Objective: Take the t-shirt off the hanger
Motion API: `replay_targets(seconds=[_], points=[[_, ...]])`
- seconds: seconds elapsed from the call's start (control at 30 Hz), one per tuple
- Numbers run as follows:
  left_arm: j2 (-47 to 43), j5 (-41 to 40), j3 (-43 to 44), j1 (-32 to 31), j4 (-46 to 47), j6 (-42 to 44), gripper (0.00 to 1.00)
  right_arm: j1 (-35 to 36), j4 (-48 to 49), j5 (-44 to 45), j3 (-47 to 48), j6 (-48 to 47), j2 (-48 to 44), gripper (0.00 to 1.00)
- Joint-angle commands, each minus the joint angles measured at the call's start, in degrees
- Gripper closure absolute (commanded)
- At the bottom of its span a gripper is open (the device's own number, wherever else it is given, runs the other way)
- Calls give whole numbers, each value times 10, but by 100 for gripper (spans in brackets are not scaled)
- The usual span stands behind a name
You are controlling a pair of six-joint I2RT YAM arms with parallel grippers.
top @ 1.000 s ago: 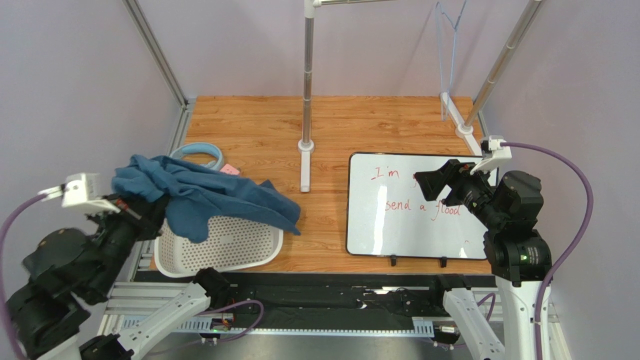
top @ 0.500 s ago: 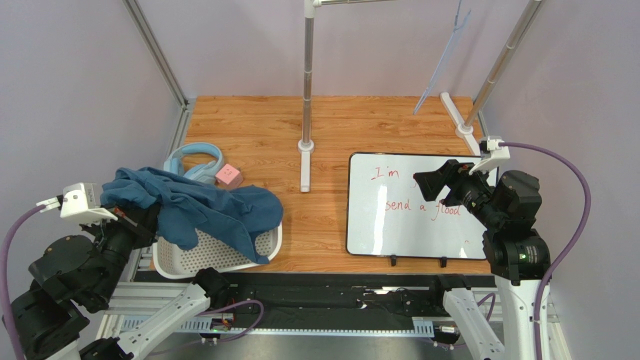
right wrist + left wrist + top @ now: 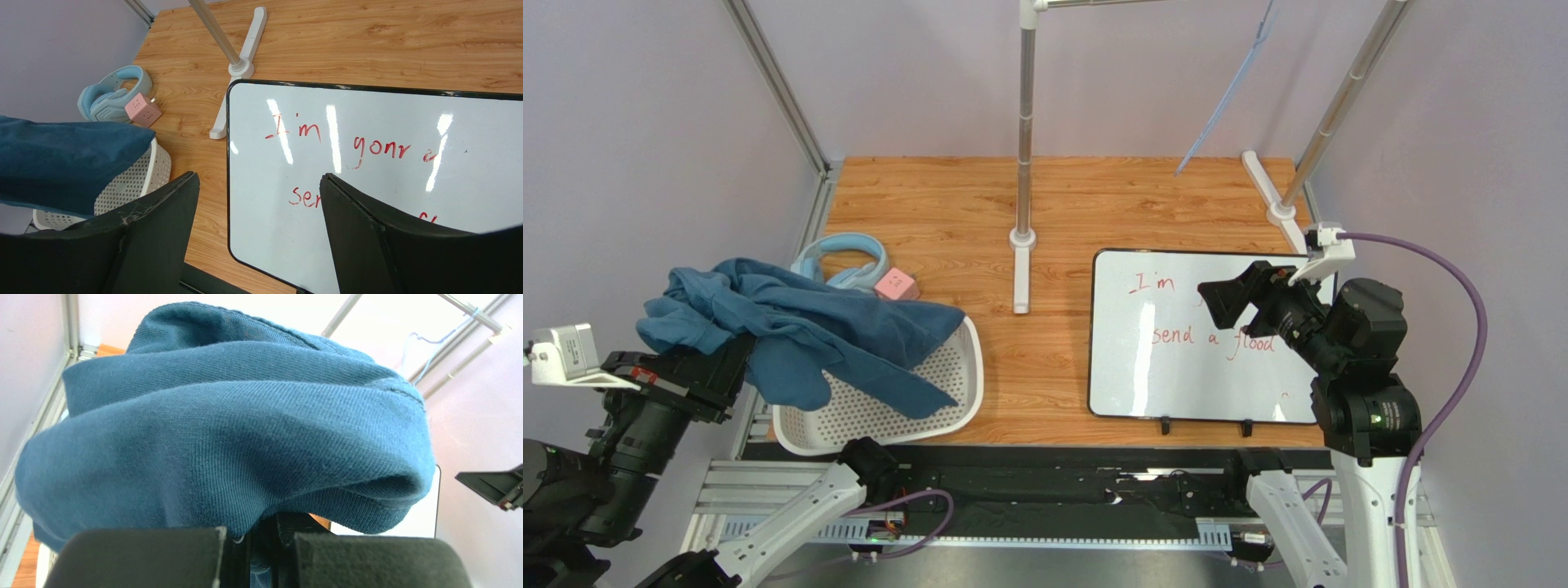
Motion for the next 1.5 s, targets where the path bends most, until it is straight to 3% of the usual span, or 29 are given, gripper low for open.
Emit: replay_targets(seconds=[0.0, 0.3, 0.57, 0.77, 1.1, 1.27, 1.47], points=[[5, 31, -6, -1, 45, 10, 100, 4, 21, 0, -2, -9, -5, 22], [48, 87, 88, -1, 66, 41, 100, 5, 24, 0, -2, -9, -5, 22], [56, 99, 58, -1, 93, 40, 100, 5, 21, 0, -1, -10, -4, 22], [40, 83, -15, -1, 96, 24, 100, 7, 22, 0, -2, -10, -4, 22], [64, 61, 117, -1, 33, 46, 100, 9, 21, 2, -2, -10, -3, 22], [58, 78, 131, -1, 27, 37, 100, 8, 24, 2, -5, -10, -5, 22], [65, 85, 79, -1, 49, 39, 100, 9, 23, 4, -6, -10, -6, 22]])
